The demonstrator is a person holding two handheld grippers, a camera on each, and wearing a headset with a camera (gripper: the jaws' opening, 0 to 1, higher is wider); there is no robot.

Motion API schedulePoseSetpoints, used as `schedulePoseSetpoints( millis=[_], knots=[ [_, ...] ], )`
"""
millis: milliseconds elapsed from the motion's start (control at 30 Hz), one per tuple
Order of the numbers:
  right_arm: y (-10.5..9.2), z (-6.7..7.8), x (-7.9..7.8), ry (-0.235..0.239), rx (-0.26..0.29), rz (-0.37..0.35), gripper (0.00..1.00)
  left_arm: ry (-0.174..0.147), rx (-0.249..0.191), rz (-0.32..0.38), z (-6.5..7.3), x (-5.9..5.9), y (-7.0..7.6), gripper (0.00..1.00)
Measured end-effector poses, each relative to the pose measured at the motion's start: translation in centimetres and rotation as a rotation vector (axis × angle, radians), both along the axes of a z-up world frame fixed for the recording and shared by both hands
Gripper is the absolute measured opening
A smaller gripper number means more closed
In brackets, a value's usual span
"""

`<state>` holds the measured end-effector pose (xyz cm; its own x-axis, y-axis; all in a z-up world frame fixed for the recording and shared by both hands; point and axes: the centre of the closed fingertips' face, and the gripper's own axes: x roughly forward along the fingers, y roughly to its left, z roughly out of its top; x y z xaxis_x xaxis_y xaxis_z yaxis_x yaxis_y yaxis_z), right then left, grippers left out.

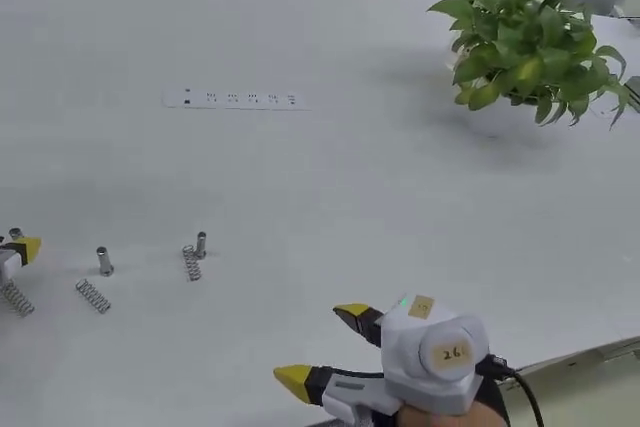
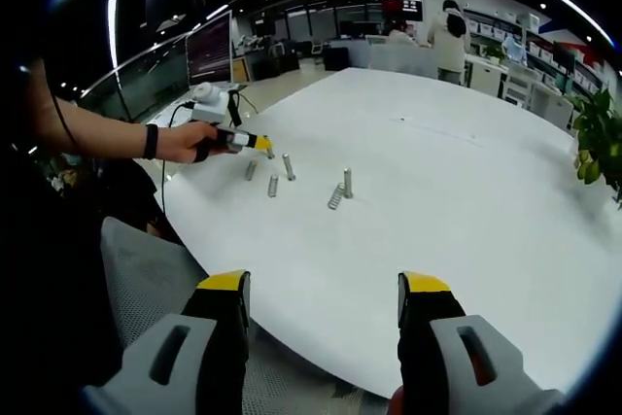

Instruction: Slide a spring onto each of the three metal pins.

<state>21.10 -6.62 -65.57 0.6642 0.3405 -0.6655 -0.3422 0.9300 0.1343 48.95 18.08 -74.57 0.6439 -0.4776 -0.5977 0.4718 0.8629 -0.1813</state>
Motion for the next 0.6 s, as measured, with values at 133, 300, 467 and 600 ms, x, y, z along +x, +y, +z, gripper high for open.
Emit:
schedulePoseSetpoints(
  millis=[133, 300, 467, 600],
  knots=[
    [0.26, -0.06, 0.21, 0.001, 0.003, 0.003, 0.60, -0.026, 0.030, -0.046, 0.30, 0.29, -0.34, 0.10],
    [0.59, 0.02, 0.52, -0.002, 0.006, 0.007, 0.60, -0.045, 0.071, -0.080, 0.48, 0.18, -0.43, 0.03],
    [0.65, 0.04, 0.65, -0.004, 0.006, 0.008, 0.60, -0.052, 0.106, -0.126, 0.55, -0.19, -0.70, 0.00],
    [0.61, 0.03, 0.60, -0.003, 0.005, 0.008, 0.60, -0.051, 0.125, -0.144, 0.51, -0.47, -0.60, 0.00]
  ],
)
